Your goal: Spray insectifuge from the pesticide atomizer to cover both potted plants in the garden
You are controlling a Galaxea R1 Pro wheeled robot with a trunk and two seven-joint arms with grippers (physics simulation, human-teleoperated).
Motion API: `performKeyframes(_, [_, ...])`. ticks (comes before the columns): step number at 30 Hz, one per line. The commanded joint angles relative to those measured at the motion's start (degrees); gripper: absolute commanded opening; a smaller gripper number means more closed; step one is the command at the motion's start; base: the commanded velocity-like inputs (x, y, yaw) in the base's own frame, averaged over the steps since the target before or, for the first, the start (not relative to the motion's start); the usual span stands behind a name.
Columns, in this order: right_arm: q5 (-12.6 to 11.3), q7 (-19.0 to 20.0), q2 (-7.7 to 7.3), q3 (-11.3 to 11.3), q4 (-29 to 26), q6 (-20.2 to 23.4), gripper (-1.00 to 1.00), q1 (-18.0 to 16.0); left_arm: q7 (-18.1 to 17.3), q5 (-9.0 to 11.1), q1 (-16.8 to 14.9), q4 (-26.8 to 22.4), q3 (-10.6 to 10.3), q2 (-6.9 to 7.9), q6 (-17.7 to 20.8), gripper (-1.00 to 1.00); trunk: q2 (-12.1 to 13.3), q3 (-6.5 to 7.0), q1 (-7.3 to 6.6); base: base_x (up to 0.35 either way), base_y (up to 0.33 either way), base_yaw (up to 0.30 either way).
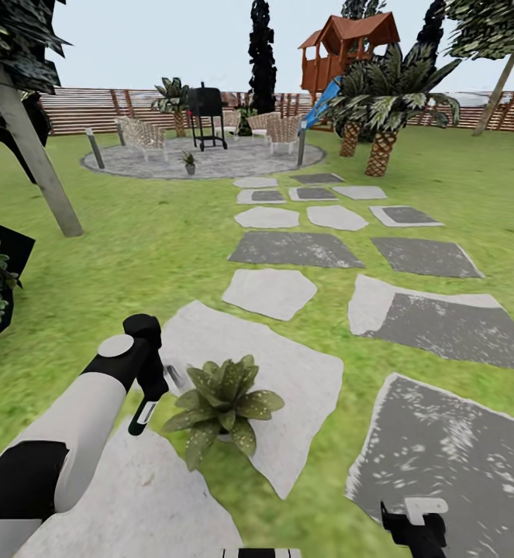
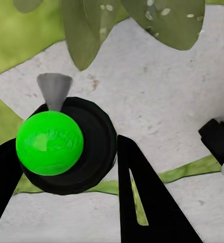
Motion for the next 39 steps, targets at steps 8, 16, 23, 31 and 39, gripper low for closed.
performKeyframes(8, [0.6,-0.3,-0.14,-0.3,0.0,-0.2,1.0,-0.1,-0.5,-0.3,1.4,0.0,-0.1,0.15,0.3,-1.0,0.0,-0.05,0.01,0.147,0.138,-0.001])
performKeyframes(16, [0.6,-0.3,0.3,-0.3,0.0,-0.2,1.0,-0.1,-0.5,-0.2,7.1,-0.8,-0.5,0.64,-0.1,-1.0,0.0,-0.36,0.01,0.002,0.002,0.0])
performKeyframes(23, [0.6,-0.4,0.39,-0.3,0.1,-0.2,1.0,-0.1,-0.5,-0.2,7.2,-0.9,-0.2,0.93,0.0,-1.0,0.0,-1.0,0.01,0.0,0.0,0.0])
performKeyframes(31, [0.6,-0.4,0.37,-0.3,0.1,-0.2,1.0,-0.1,-0.5,-0.2,7.2,-0.9,-0.2,0.73,0.5,-1.0,0.0,-1.72,0.01,0.118,0.197,0.0])
performKeyframes(39, [0.6,-0.4,0.26,-0.4,0.0,-0.2,1.0,-0.1,-0.5,-0.2,7.8,-0.8,-0.3,0.48,0.4,-1.0,0.0,-1.76,0.01,0.044,0.054,-0.11])
